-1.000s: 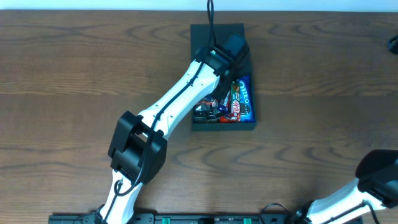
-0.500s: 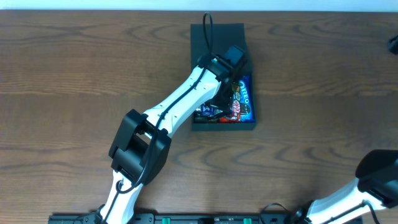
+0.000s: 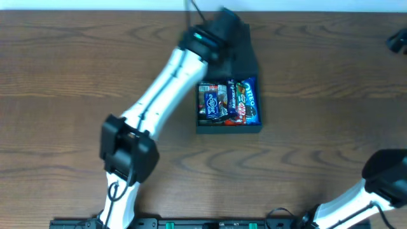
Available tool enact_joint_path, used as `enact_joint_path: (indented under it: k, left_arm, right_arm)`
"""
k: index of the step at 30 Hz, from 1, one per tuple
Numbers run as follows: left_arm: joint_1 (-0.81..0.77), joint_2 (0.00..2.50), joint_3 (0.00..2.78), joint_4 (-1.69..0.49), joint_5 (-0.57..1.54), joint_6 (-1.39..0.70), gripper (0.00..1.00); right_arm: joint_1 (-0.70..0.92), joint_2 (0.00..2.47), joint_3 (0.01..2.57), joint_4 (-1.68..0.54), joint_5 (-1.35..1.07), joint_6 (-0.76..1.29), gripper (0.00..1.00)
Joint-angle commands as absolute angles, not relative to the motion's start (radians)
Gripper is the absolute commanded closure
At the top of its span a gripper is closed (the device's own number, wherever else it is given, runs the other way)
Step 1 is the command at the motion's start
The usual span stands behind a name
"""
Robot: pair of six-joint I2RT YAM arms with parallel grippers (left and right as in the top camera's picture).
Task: Pack container
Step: 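Carry the Eclipse tin into the box, release and withdraw, then move both grippers to the box lid's top edge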
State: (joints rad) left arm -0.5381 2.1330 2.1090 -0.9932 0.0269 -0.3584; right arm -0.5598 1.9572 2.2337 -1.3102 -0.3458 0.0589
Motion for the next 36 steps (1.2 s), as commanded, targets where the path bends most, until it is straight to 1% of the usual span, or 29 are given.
enact_joint_path:
  k: [1, 2, 3, 4, 5, 6, 7, 8, 9, 12, 16, 19, 26, 31, 36]
  left_arm:
    - [-0.425, 2.112, 2.121, -0.962, 0.02, -0.39, 0.56]
    - [-0.398, 2.113, 2.117, -0.935, 0.019, -0.39, 0.69]
    - [-0.376, 2.114, 2.112, -0.908, 0.019, -0.39, 0.8]
    - [-0.353, 2.119, 2.108, -0.872, 0.019, -0.392, 0.94]
    - [-0.332, 2.127, 2.107, -0.839, 0.02, -0.415, 0.94]
    - [-0.314, 2.138, 2.107, -0.809, 0.022, -0.449, 0.94]
    - [-0.3, 2.147, 2.107, -0.787, 0.031, -0.484, 0.94]
    - [-0.285, 2.16, 2.107, -0.763, 0.065, -0.512, 0.94]
    - [-0.276, 2.173, 2.107, -0.748, 0.107, -0.513, 0.94]
    - [-0.262, 2.217, 2.107, -0.744, 0.239, -0.483, 0.94]
    - [-0.262, 2.299, 2.107, -0.743, 0.262, -0.489, 0.94]
    - [-0.26, 2.356, 2.107, -0.745, 0.299, -0.503, 0.94]
    - [-0.26, 2.455, 2.107, -0.755, 0.352, -0.601, 0.94]
    - [-0.259, 2.493, 2.107, -0.749, 0.399, -0.618, 0.94]
    - [-0.259, 2.498, 2.107, -0.724, 0.42, -0.618, 0.94]
  right_arm:
    - [-0.495, 2.03, 2.221, -1.304, -0.429, 0.051, 0.04]
    - [-0.474, 2.048, 2.221, -1.3, -0.45, 0.051, 0.06]
    - [-0.455, 2.063, 2.221, -1.295, -0.466, 0.051, 0.11]
    - [-0.43, 2.083, 2.221, -1.286, -0.48, 0.051, 0.21]
    - [-0.404, 2.103, 2.221, -1.275, -0.484, 0.051, 0.43]
    - [-0.375, 2.125, 2.221, -1.262, -0.484, 0.051, 0.6]
    - [-0.345, 2.148, 2.221, -1.25, -0.484, 0.051, 0.71]
    - [-0.31, 2.175, 2.221, -1.237, -0.484, 0.051, 0.85]
    - [-0.284, 2.198, 2.221, -1.225, -0.483, 0.051, 0.97]
    - [-0.198, 2.275, 2.221, -1.196, -0.483, 0.051, 0.99]
    - [-0.107, 2.376, 2.221, -1.153, -0.484, 0.051, 0.99]
    - [-0.072, 2.428, 2.221, -1.144, -0.486, 0.052, 0.98]
    - [-0.064, 2.522, 2.221, -1.139, -0.575, 0.058, 0.98]
    - [-0.053, 2.556, 2.221, -1.118, -0.69, 0.043, 0.98]
    - [-0.041, 2.593, 2.221, -1.113, -0.731, 0.043, 0.99]
